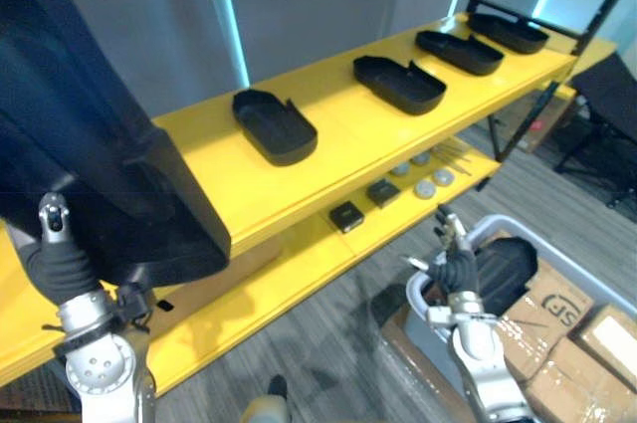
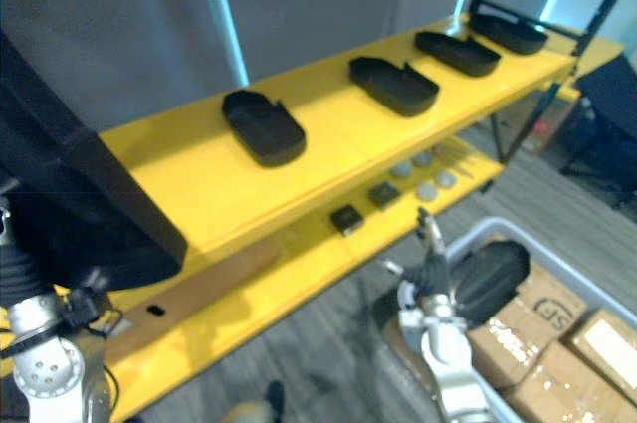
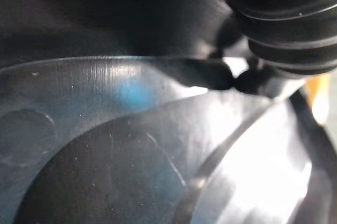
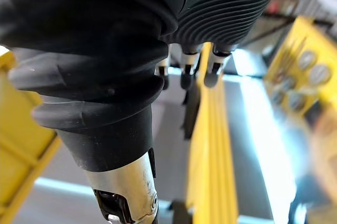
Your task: Walk over and take plastic housings, then place them on the shelf
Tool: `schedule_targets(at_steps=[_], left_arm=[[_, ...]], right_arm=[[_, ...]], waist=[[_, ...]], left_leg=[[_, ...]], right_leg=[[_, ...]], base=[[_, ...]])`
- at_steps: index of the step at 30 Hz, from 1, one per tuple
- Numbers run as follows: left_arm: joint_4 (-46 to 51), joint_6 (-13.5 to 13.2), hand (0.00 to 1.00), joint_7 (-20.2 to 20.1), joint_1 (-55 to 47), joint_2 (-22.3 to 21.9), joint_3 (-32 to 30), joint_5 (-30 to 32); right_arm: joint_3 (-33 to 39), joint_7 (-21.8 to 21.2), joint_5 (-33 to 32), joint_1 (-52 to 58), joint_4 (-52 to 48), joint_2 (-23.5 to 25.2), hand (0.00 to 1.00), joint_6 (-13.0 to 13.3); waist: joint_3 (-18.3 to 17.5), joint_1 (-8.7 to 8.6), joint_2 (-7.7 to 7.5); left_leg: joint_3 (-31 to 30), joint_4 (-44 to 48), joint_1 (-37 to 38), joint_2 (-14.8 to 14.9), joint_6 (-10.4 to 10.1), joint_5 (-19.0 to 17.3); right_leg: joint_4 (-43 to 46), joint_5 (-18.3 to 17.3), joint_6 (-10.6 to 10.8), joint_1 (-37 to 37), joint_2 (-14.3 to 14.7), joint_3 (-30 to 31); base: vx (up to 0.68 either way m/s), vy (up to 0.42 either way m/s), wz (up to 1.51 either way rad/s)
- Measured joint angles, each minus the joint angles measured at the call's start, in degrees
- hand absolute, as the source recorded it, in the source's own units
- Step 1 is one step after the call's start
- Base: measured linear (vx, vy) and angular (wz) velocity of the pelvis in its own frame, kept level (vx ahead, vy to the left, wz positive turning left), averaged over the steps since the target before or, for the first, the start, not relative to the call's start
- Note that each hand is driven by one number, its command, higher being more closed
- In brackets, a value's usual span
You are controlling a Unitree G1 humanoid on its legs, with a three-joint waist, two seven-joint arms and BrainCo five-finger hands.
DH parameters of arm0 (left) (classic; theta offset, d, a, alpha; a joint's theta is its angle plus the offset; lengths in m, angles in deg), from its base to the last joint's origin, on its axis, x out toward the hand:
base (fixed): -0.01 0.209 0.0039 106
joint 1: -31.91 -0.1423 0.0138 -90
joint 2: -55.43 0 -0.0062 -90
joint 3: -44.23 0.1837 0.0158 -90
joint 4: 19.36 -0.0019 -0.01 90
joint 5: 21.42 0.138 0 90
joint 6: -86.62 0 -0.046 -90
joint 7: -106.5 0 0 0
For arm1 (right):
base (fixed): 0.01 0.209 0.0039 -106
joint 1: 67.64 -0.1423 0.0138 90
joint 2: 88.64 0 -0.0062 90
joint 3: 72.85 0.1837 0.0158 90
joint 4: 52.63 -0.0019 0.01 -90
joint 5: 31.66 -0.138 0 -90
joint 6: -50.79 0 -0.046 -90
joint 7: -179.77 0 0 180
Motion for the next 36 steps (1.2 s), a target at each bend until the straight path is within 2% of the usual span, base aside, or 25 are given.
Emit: schedule_targets(at_steps=[4, 7, 8, 9, 10, 11, 12, 13, 14, 15, 16, 17, 18, 20, 21, 24, 25, 26, 27, 28, 30, 31, 32, 35, 36], left_arm=[[0.05, -0.05, 1.00, -0.69, -3.33, -2.58, -0.02, 0.13], [0.70, -0.79, 1.00, -1.51, -3.33, -2.52, -0.53, 0.27], [1.29, -0.85, 1.00, -2.17, -3.32, -2.53, -0.94, 0.09], [2.24, -0.85, 1.00, -2.70, -2.99, -2.48, -1.66, 0.07], [2.87, -0.86, 1.00, -3.10, -2.65, -2.42, -2.23, 0.08], [3.81, -1.07, 1.00, -3.37, -1.99, -2.31, -2.85, 0.09], [3.96, -1.52, 1.00, -3.14, -0.85, -2.09, -2.87, 0.33], [4.03, -1.63, 1.00, -2.79, -0.55, -1.73, -2.89, 0.63], [4.02, -1.68, 1.00, -1.74, 0.31, -0.67, -2.87, 1.34], [3.99, -1.66, 1.00, -0.42, 0.98, 0.57, -2.92, 2.23], [3.87, -1.60, 1.00, 0.31, 1.48, 1.01, -2.90, 2.48], [3.11, -1.14, 1.00, 1.35, 2.87, 1.10, -2.68, 2.83], [1.37, -0.44, 1.00, 1.50, 4.80, 1.24, -2.69, 2.82], [-1.99, 0.70, 1.00, 1.83, 7.77, 2.31, -2.56, 2.61], [-3.83, 1.44, 1.00, 1.98, 9.86, 2.66, -2.30, 2.60], [-5.54, 3.09, 1.00, 2.73, 11.18, 2.55, -0.67, 2.62], [-5.28, 3.37, 1.00, 2.97, 9.92, 2.67, -0.60, 2.58], [-5.71, 3.36, 1.00, 2.94, 9.47, 1.40, -0.32, 2.52], [-5.28, 3.92, 1.00, 2.86, 7.83, -0.14, 0.41, 2.20], [-5.00, 4.24, 1.00, 2.31, 5.38, -2.06, 0.48, 2.13], [-4.66, 4.24, 1.00, 1.43, 3.66, -3.41, 0.64, 2.13], [-3.91, 4.22, 1.00, 0.43, 3.14, -4.53, 1.33, 2.14], [-3.54, 4.20, 1.00, 0.18, 3.08, -4.64, 1.94, 2.14], [-3.27, 4.18, 1.00, -2.37, 4.90, -4.35, 4.38, 2.36], [-3.26, 4.12, 1.00, -2.74, 5.36, -4.14, 4.78, 2.58]], right_arm=[[-0.91, -2.91, -1.08, -0.10, -0.02, 0.12, 0.00, 1.18], [-0.91, -3.15, -1.08, -0.19, -0.08, 0.85, 0.00, 2.25], [-0.90, -2.96, -1.10, -0.17, -0.06, 1.23, 0.00, 2.30], [-0.70, -2.56, -1.07, -0.16, -0.07, 1.49, 0.00, 2.83], [-0.64, -2.42, -1.07, -0.17, -0.08, 1.93, 0.00, 3.30], [-0.14, -2.34, -1.05, 0.15, -0.40, 1.93, 0.00, 4.03], [0.46, -2.36, -1.06, 0.29, -0.79, 1.29, 0.00, 4.83], [0.46, -2.38, -1.04, 0.37, -0.86, 1.42, 0.00, 5.28], [0.53, -2.44, -1.05, 0.13, -1.28, 2.01, 0.00, 6.49], [0.47, -2.65, -1.05, -0.40, -1.34, 2.84, 0.00, 7.98], [0.49, -2.81, -1.11, -0.80, -1.58, 3.31, 0.00, 8.43], [0.84, -3.27, -1.18, -1.50, -2.56, 3.59, 0.00, 8.99], [1.66, -4.08, -1.72, -2.41, -3.98, 3.52, 0.00, 9.59], [2.43, -4.14, -2.18, -4.41, -6.27, 3.24, 0.00, 10.64], [2.50, -4.12, -2.18, -5.66, -7.48, 2.64, 0.00, 11.55], [2.05, -4.21, -2.14, -7.05, -8.97, 1.65, 0.00, 12.39], [0.58, -4.96, -2.15, -9.09, -9.12, 1.62, 0.00, 12.40], [0.17, -5.25, -2.16, -9.96, -9.04, 0.79, 0.00, 12.34], [-0.87, -5.53, -2.18, -11.19, -9.06, -0.46, 0.00, 12.19], [-2.53, -6.37, -2.18, -13.67, -9.05, -2.10, 0.00, 11.98], [-3.75, -6.56, -2.12, -15.51, -9.08, -2.90, 0.00, 11.07], [-3.51, -6.39, -2.09, -15.78, -9.39, -3.28, 0.00, 10.10], [-3.17, -6.31, -2.06, -15.69, -9.61, -3.43, 0.00, 9.70], [1.95, -5.59, -1.02, -12.72, -13.98, -3.51, 0.00, 7.30], [4.54, -5.02, -0.47, -11.82, -15.87, -3.59, 0.00, 6.89]], waist=[[1.27, 0.86, 0.53], [2.08, 0.98, -0.58], [2.43, 0.98, -0.91], [2.88, 0.97, -2.04], [3.21, 1.01, -2.63], [3.04, 0.69, -3.07], [3.10, 0.74, -2.54], [2.88, 0.69, -2.56], [2.69, 0.30, -2.79], [2.82, -0.08, -2.64], [2.88, -0.68, -2.86], [3.00, -1.58, -2.76], [3.22, -1.89, -2.21], [3.05, -2.63, -1.85], [3.00, -2.92, -1.60], [2.87, -3.24, -1.81], [1.70, -2.65, -3.64], [1.33, -2.46, -2.85], [0.60, -1.87, -0.80], [-0.57, -0.68, 2.07], [-1.39, 0.00, 3.44], [-1.66, -0.15, 3.83], [-1.68, -0.38, 3.84], [-1.70, -2.60, 3.28], [-1.84, -2.65, 2.81]], left_leg=[[0.11, -1.47, 2.94, 0.41, -0.49, 0.29], [-0.13, -1.80, 2.61, -0.84, -0.76, 0.40], [-0.44, -1.60, 2.30, -1.21, -0.62, 0.30], [-0.61, -0.40, 1.55, -1.97, 0.38, -0.40], [-0.26, 0.84, 1.44, -2.72, 1.39, -1.17], [0.35, 4.14, 1.19, -4.53, 3.33, -4.53], [-0.49, 5.37, 1.03, -4.86, 2.49, -6.19], [-1.13, 5.12, 1.66, -5.29, 2.82, -6.41], [-1.73, 4.52, 2.94, -5.74, 3.57, -6.92], [-3.57, 4.06, 3.55, -5.53, 4.41, -7.36], [-4.76, 3.95, 3.92, -5.43, 5.06, -7.45], [-7.10, 3.39, 5.07, -4.80, 5.26, -7.57], [-8.85, 2.39, 6.88, -4.22, 5.17, -7.63], [-11.23, 2.04, 8.04, -4.00, 4.55, -7.63], [-13.49, 2.24, 7.85, -4.00, 4.13, -8.01], [-17.91, 2.50, 7.74, -4.42, 2.36, -9.19], [-19.71, 2.87, 7.58, -5.53, 0.83, -10.63], [-20.81, 3.27, 7.57, -4.86, -0.01, -11.29], [-19.99, 3.70, 6.96, -2.90, -0.46, -11.57], [-19.63, 3.37, 6.91, -0.07, -1.64, -11.63], [-18.29, 3.10, 6.84, 1.28, -3.36, -10.82], [-14.16, 3.21, 6.90, 2.39, -4.31, -9.85], [-11.38, 3.28, 6.76, 2.66, -3.77, -9.44], [5.21, 3.57, 6.04, 3.30, 0.28, -6.92], [6.61, 2.51, 6.53, 2.89, 0.38, -6.46]], right_leg=[[-1.02, -0.02, 0.43, 2.47, 0.63, -0.17], [-1.29, -1.90, 2.88, 2.86, -0.49, -0.50], [-0.20, -3.30, 1.95, 2.46, -1.38, -0.96], [2.18, -5.24, -0.77, 1.69, -2.77, -1.45], [3.06, -6.07, -2.23, 1.90, -3.68, -1.68], [6.87, -6.46, -5.79, 2.04, -5.29, -1.98], [16.92, -4.52, -8.23, -1.10, -8.15, 0.29], [21.55, -2.85, -9.07, -3.45, -9.43, 2.61], [28.67, 2.13, -9.13, -7.00, -10.61, 8.44], [34.76, 3.73, -7.13, -10.59, -10.37, 13.53], [37.42, 0.72, -5.49, -11.97, -9.39, 15.12], [38.91, -4.67, -4.87, -13.79, -6.70, 16.53], [35.73, -7.93, -4.77, -14.42, -3.64, 16.63], [26.52, -9.52, -5.28, -15.69, -0.14, 19.14], [20.59, -9.27, -4.90, -17.34, 2.03, 23.48], [13.18, -5.76, -1.91, -18.26, 3.79, 28.43], [8.89, 0.06, -1.35, -17.56, 3.55, 28.74], [8.46, 0.15, 0.84, -16.59, 3.91, 27.74], [5.66, 1.04, -0.09, -14.83, 5.93, 26.01], [2.00, 2.41, -1.37, -13.08, 8.76, 24.54], [0.83, 2.38, -1.81, -11.90, 9.90, 23.29], [0.24, 1.82, -2.71, -9.90, 10.09, 21.26], [0.18, 1.57, -3.11, -9.15, 10.01, 20.18], [0.09, 0.92, -3.54, -6.83, 9.12, 15.12], [0.66, 0.13, -3.27, -7.13, 8.63, 15.12]], base=[[-0.02, -0.039, -0.05], [-0.04, -0.002, 0.12], [-0.06, 0.060, 0.25], [-0.03, 0.085, 0.27], [0.04, 0.133, 0.27], [0.13, 0.159, 0.34], [0.12, 0.179, 0.39], [0.13, 0.186, 0.44], [0.16, 0.185, 0.41], [0.25, 0.140, 0.43], [0.24, 0.074, 0.61], [0.29, 0.022, 0.74], [0.24, 0.022, 0.78], [0.22, -0.032, 0.90], [0.19, -0.110, 1.03], [0.17, -0.207, 1.06], [0.20, -0.348, 0.75], [0.21, -0.341, 0.72], [0.30, -0.346, 0.46], [0.23, -0.229, 0.28], [0.21, -0.217, 0.35], [0.15, -0.157, 0.60], [0.13, -0.126, 0.84], [0.08, -0.076, 0.76], [0.04, -0.038, 0.40]])
